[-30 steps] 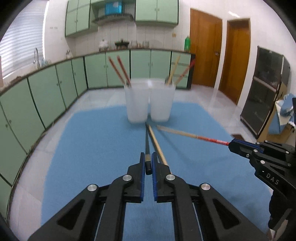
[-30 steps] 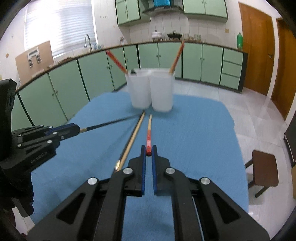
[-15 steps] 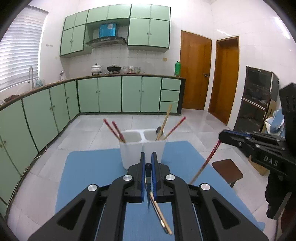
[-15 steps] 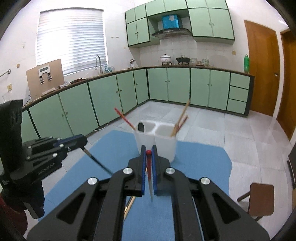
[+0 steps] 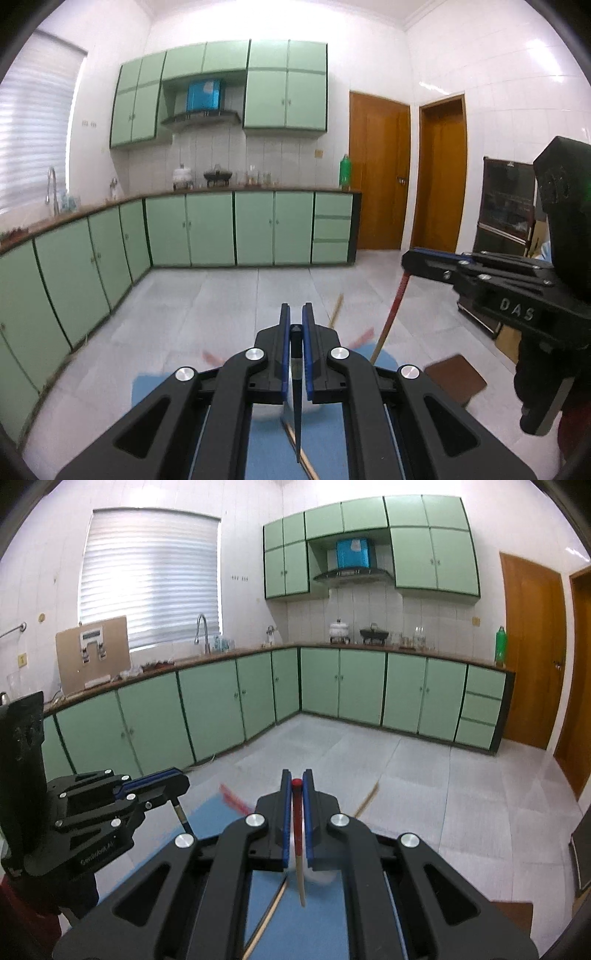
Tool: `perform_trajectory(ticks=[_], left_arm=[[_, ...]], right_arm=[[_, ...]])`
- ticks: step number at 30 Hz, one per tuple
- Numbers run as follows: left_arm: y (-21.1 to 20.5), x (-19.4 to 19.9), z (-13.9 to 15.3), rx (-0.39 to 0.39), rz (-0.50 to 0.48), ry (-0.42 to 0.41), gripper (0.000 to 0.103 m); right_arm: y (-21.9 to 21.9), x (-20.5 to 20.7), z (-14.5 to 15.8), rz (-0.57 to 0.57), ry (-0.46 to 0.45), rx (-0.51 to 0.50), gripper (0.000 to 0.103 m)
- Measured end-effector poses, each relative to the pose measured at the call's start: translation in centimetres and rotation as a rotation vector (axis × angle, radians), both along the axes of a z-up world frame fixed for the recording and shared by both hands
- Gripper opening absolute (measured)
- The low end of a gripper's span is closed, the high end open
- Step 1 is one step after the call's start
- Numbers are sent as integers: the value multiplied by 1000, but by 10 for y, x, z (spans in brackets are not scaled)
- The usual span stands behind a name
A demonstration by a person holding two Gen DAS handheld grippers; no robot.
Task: Organize utensils
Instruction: 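Lift both chopsticks, insert them into the white holder and open both grippers, then withdraw both open grippers back over the last two chopsticks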
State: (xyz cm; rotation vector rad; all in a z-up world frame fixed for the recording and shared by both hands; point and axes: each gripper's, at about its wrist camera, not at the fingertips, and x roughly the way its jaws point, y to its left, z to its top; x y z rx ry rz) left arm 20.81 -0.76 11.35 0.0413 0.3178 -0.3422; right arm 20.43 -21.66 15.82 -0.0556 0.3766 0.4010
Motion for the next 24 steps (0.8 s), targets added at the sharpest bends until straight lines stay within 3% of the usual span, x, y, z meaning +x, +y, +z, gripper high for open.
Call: perform_trajectory(ticks=[5,8,13,19,24], left_arm=[[-9,36,31,-12,15,-74,6],[-15,58,35,-9,32,-97,6],[-21,97,16,-3,65,-95,6],[-22,131,-30,10,65,22,6],[-19,132,-42,21,68,57,11]], right_arm=[[-5,41,23,-37,-48,27,5],[-8,66,23,-50,-42,42,5],[-7,102,0,-63,10,46,5],[1,119,-38,-55,83,22,5],[6,114,-53,-73,92,-13,16]])
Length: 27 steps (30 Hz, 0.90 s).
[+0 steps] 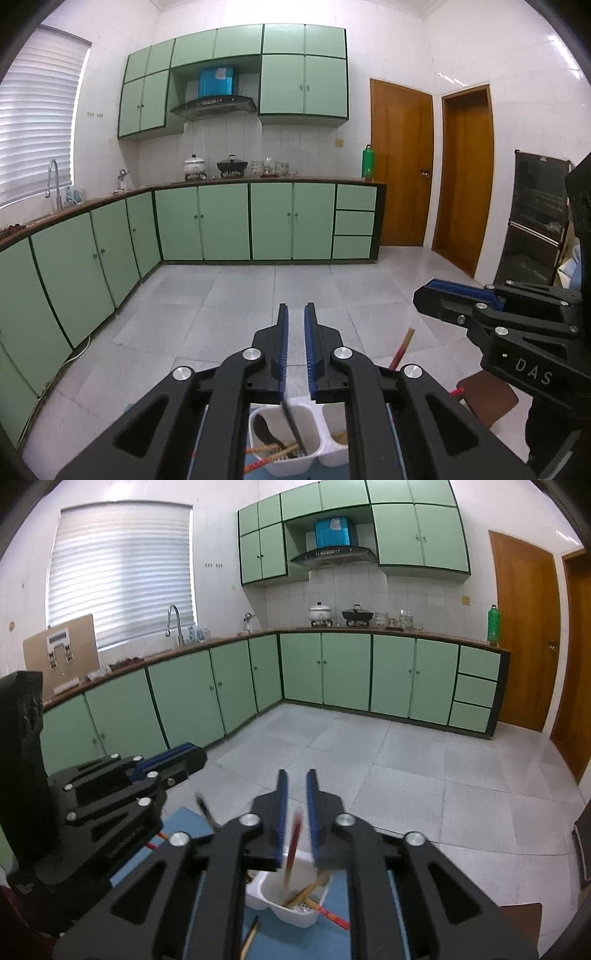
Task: Organize utensils
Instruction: 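Withdraw both open grippers back over the last two chopsticks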
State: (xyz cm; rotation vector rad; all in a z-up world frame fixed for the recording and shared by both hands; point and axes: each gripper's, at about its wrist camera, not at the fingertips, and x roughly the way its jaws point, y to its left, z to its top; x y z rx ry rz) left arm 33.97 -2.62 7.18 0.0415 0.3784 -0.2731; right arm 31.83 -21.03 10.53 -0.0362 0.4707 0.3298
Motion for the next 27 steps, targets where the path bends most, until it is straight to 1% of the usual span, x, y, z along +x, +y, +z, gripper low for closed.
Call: perform_trajectory(ticks=[1,3,4,5,7,9,11,12,13,14,15,16,18,23,27], left_arm=[[1,-2,1,1,-1,-1,11],[4,-6,5,4,-1,-10,13],[5,-12,8,7,1,-18,16],[6,-18,11,9,1,-24,18],[7,-34,17,15,-2,-46,32],[9,-48,21,12,-14,-54,38],[11,-65,21,4,-17,-53,45],[12,-71,20,4,-16,-52,49],[14,-81,17,1,-10,-48,53],[16,-89,13,-4,-8,-42,55],[18,-97,9,-12,-9,-34,59],[22,-107,1,-22,-1,-24,62],[28,-124,-17,-28,16,9,65],[38,-153,-72,-22,46,122,69],[44,-167,-124,-8,71,243,69]], right_arm=[[0,-2,0,-6,-3,0,18],[-2,-9,2,-22,-17,-1,23],[-4,-14,5,-32,-31,-3,25],[-6,-20,8,-37,-45,-5,30],[-9,-34,13,-47,-72,-5,39],[-14,-50,15,-56,-96,-6,50],[-18,-67,14,-70,-109,-16,57],[-20,-77,12,-75,-114,-19,63],[-23,-86,8,-77,-116,-18,66],[-25,-96,3,-81,-118,-15,73],[-27,-106,-2,-88,-117,-13,78],[-29,-117,-10,-95,-110,-9,79],[-31,-136,-30,-100,-80,0,87],[-30,-170,-81,-116,14,14,90],[-17,-188,-125,-122,110,17,90]])
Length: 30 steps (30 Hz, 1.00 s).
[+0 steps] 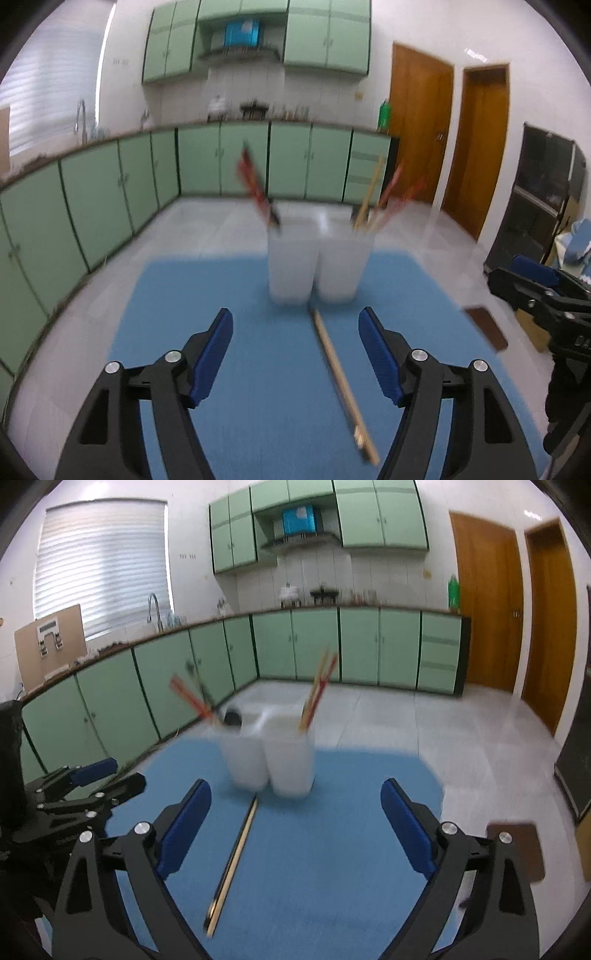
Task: Organize utensils
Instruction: 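Withdraw both open grippers back over the last two chopsticks, then close the right gripper on the long plain wooden chopstick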
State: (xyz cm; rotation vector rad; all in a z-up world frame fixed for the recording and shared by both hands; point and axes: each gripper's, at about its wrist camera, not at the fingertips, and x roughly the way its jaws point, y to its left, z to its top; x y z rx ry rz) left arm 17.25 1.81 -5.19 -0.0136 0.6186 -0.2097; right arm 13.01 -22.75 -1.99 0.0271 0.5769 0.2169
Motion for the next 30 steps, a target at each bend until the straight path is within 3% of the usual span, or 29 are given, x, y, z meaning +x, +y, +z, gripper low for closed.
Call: perform_trajectory(ticks=[6,10,17,20,27,30], left_arm=[[3,-13,-61,46,21,128,69],[3,-18,-83,83,25,173,69],[4,-23,-101,86,35,214,69],[5,-23,-102,89,41,216,69],[11,-22,-107,77,59,233,69],[11,-21,-108,78,59,236,69]], right_arm=[[16,-23,-60,-2,128,-9,90],[24,-30,-86,3,185,-16,90],[45,-41,-114,46,264,-40,90],[54,-42,-117,73,284,-55,78],[69,-46,-121,113,305,-101,63],[75,-46,-124,110,312,-141,62]])
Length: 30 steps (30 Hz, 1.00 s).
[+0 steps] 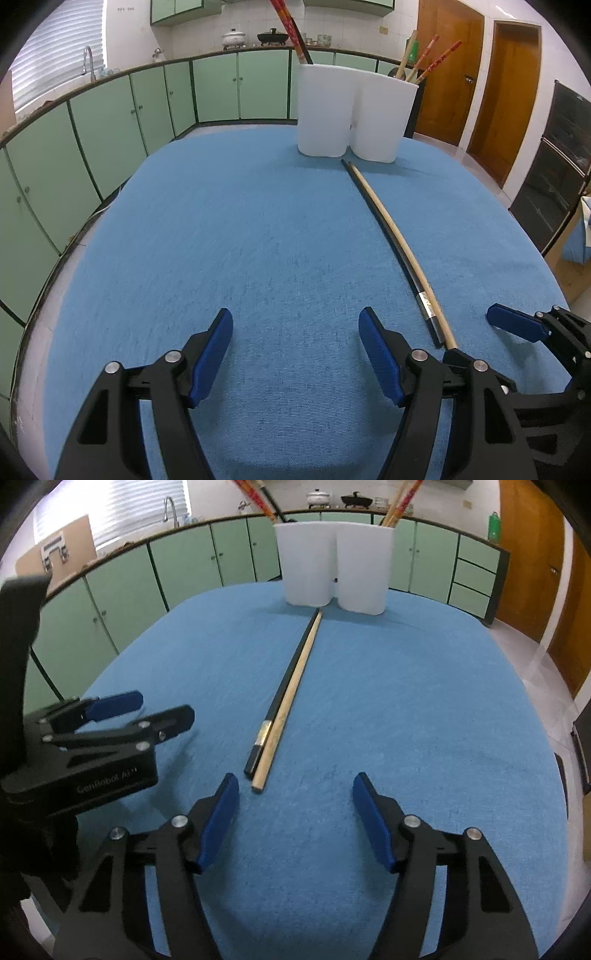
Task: Organize utensils
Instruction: 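Close the right gripper on the long plain wooden chopstick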
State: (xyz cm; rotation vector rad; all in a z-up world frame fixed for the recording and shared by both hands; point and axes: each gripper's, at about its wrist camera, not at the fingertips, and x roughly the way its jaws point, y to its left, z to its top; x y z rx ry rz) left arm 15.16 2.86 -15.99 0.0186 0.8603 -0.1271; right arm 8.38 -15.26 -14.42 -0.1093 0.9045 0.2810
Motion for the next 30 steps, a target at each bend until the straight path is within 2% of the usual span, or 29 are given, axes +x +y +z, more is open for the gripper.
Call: perform_trajectory(ticks=[6,13,19,23,30], left_arm=[[0,0,1,-1,-2,0,70],[-1,-1,1,7,-1,0,70],[-1,-2,1,13,2,-3,70],[-3,-2,1,22,0,-3,70],[-13,-3,2,1,-17,-2,70]], right_arm=[[-9,2,1,-40,-6,-34,55],[-28,1,2,-59,5,35,54],[-19,2,2,-27,4,48,31],[-18,5,1,-11,13,66,7],[-25,3,3,-36,5,73,6]])
